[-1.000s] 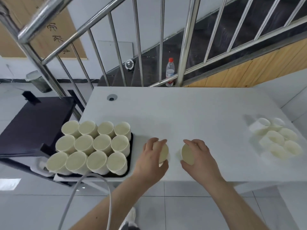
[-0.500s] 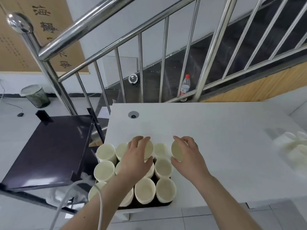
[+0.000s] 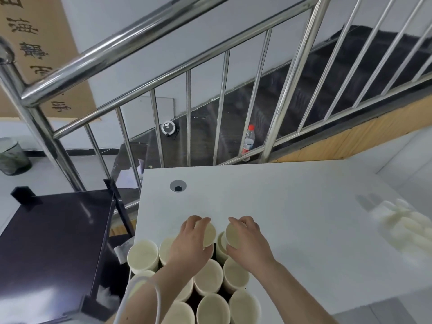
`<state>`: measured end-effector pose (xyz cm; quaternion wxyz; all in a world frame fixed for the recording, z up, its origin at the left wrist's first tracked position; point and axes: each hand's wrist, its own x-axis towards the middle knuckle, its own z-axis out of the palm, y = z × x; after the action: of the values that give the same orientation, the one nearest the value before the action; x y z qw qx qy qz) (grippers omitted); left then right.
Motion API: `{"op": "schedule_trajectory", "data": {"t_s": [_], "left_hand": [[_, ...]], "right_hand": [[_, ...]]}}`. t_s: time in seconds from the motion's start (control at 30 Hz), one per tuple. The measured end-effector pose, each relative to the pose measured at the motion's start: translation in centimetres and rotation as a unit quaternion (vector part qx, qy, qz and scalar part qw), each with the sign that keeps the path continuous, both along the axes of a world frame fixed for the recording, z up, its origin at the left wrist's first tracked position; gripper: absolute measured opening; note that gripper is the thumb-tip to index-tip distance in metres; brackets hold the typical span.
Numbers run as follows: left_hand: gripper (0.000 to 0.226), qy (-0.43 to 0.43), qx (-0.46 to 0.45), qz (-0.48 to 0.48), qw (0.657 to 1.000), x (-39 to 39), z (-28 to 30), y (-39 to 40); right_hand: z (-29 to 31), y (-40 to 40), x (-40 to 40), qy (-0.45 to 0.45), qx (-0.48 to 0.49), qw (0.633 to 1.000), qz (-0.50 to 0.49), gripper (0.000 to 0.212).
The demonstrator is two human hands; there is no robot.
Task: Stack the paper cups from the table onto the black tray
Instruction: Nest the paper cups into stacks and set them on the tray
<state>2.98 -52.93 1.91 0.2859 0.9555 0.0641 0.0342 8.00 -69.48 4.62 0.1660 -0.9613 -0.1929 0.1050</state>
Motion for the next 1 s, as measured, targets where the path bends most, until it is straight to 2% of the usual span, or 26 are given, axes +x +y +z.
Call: {"op": "schedule_trajectory", "data": {"t_s": [0.2, 0.27, 0.47, 0.6, 0.77, 1.0], "left_hand": [[0.063, -0.030, -0.020, 0.011, 0.999, 0.2, -0.6, 0.3], [0.063, -0.030, 0.002, 0.008, 0.999, 0.2, -0.7, 0.1], [0.071, 0.071, 0.125, 0.006, 0.990, 0.4, -1.3, -0.4], [0.072, 0.110, 0.155, 0.004, 0.982, 0.3, -1.1, -0.6], [0.060, 0.113, 0.170, 0.000, 0.979, 0.0, -1.6, -0.7], [0.053, 0.092, 0.101, -0.003, 0.991, 0.0, -2.1, -0.8]], "right_hand": [[-0.7, 0.8, 0.4, 0.010, -0.005, 1.000, 0.012, 0.070], [-0.8, 0.9, 0.6, 0.013, -0.010, 1.000, 0.015, 0.070], [-1.6, 0.9, 1.0, 0.032, -0.025, 0.999, 0.030, 0.073], [-2.3, 0.6, 1.1, 0.039, -0.030, 0.998, 0.025, 0.072], [-2.9, 0.5, 0.8, 0.035, -0.040, 0.998, 0.027, 0.053], [-3.9, 0.3, 0.7, 0.042, -0.006, 0.999, 0.008, 0.052]]}}
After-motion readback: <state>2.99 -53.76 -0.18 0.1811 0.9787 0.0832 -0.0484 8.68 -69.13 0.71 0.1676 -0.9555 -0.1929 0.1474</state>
